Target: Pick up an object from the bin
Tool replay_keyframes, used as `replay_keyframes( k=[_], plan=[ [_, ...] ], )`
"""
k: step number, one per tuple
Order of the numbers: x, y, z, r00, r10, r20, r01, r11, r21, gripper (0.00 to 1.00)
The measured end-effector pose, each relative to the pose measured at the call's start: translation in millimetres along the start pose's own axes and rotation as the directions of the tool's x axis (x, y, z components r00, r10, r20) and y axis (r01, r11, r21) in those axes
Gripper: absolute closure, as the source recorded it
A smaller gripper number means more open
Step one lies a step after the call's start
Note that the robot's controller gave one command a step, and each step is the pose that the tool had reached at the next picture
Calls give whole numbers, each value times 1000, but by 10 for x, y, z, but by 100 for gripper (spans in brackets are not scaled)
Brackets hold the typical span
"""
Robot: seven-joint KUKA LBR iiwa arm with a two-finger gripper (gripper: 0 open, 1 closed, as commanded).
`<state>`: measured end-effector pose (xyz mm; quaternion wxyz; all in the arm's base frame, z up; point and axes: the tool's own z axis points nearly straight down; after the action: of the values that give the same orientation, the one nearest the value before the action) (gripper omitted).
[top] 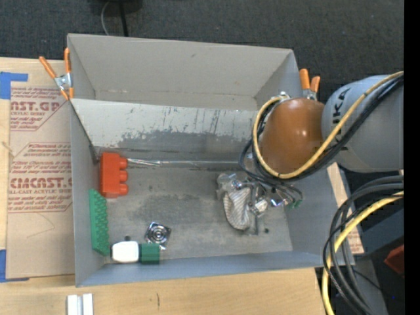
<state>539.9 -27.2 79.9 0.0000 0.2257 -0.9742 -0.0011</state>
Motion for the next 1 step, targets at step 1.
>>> replay_keyframes(
  k=[1],
  plan=[
    [3, -80, 44, 982, -191, 1, 191, 982, 3, 0]
  ],
)
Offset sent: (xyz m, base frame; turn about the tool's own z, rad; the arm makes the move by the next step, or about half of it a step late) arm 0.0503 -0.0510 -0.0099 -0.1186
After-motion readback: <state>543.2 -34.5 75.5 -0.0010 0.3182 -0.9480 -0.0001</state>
